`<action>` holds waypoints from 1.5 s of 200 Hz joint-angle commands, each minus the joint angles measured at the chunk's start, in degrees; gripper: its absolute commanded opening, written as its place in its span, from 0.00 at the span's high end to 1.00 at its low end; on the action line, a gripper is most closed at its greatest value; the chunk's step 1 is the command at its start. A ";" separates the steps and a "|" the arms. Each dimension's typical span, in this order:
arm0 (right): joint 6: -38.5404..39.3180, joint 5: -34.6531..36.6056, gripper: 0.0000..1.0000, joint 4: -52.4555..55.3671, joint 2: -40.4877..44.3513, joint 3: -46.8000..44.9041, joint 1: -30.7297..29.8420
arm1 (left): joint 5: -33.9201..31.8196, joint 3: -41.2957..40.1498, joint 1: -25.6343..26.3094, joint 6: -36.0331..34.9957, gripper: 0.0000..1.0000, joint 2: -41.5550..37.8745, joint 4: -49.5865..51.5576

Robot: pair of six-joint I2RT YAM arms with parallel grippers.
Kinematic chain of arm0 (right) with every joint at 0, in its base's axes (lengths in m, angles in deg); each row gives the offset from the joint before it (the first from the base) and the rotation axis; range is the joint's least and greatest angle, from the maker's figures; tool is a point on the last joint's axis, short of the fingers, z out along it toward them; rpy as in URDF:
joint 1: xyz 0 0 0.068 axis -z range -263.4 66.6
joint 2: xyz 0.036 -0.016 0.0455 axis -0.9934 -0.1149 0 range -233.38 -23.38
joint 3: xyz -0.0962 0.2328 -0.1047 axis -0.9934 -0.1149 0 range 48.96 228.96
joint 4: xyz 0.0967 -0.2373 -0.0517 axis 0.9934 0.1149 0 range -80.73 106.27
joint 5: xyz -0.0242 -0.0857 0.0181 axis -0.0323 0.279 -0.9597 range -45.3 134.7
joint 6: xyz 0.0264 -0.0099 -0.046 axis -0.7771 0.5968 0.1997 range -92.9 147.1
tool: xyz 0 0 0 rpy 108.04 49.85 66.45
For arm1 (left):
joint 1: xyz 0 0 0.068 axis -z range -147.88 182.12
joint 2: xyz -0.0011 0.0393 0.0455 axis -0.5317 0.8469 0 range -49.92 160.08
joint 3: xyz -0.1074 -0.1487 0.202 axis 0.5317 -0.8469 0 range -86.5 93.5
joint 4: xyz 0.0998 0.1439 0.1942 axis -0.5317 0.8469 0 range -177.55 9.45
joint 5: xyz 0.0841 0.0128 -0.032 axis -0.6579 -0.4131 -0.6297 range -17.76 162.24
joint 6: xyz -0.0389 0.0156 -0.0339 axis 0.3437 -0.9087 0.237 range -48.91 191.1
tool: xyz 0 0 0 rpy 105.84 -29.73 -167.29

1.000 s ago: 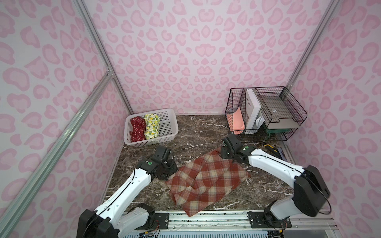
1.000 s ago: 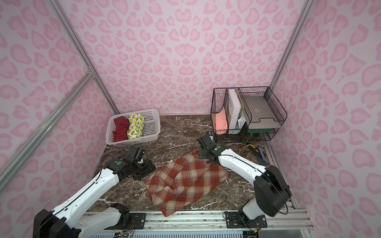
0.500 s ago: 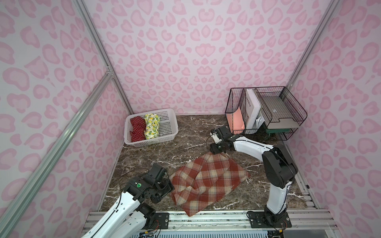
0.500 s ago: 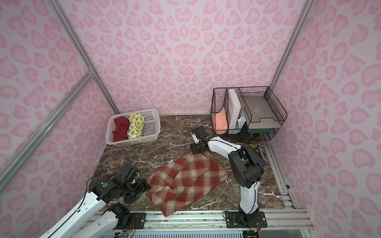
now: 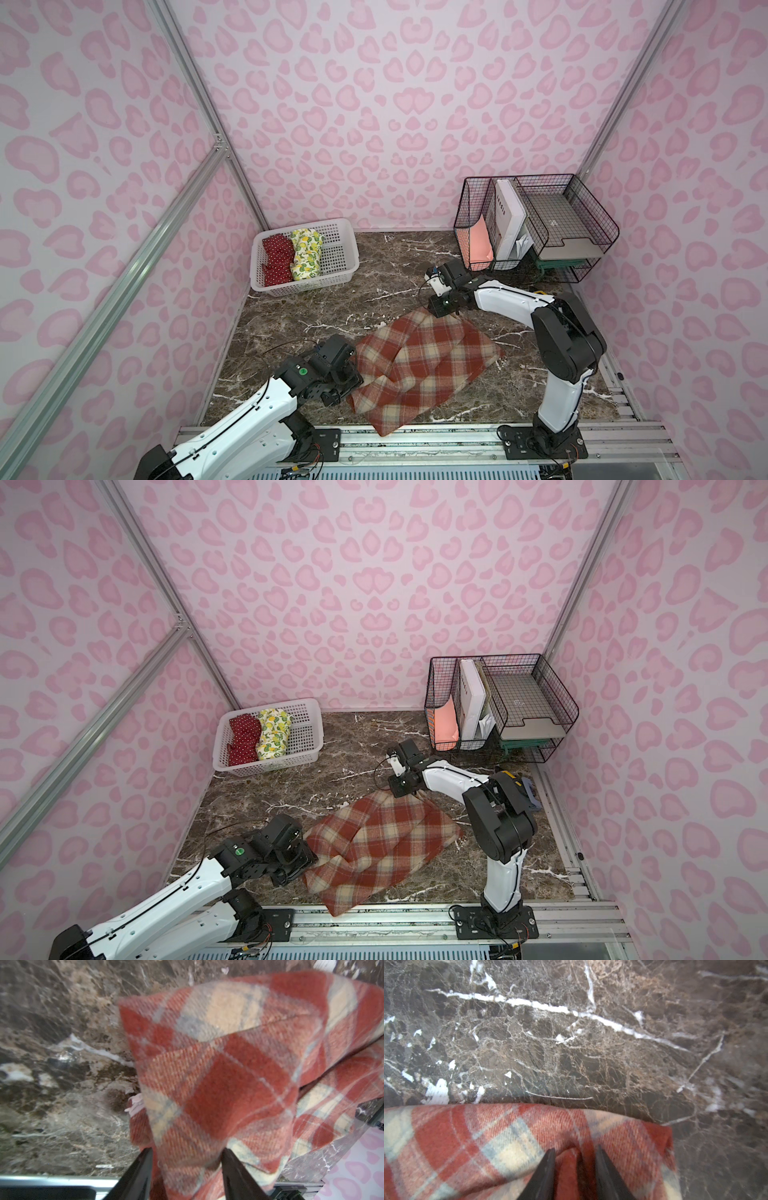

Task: Roll up the skirts
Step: Flatten out the skirt at the center of the board.

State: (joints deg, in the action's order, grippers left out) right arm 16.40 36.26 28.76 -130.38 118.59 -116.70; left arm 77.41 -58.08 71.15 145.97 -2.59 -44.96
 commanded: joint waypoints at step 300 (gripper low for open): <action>-2.07 -5.35 0.45 3.26 -5.77 12.37 3.27 | -28.13 11.82 -15.24 -19.30 1.00 5.05 -4.81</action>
State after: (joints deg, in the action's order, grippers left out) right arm 14.92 28.65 33.81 -141.13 136.33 -113.47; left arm 48.64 -46.49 56.70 128.13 2.57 -48.44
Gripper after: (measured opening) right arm 0.551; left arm 0.068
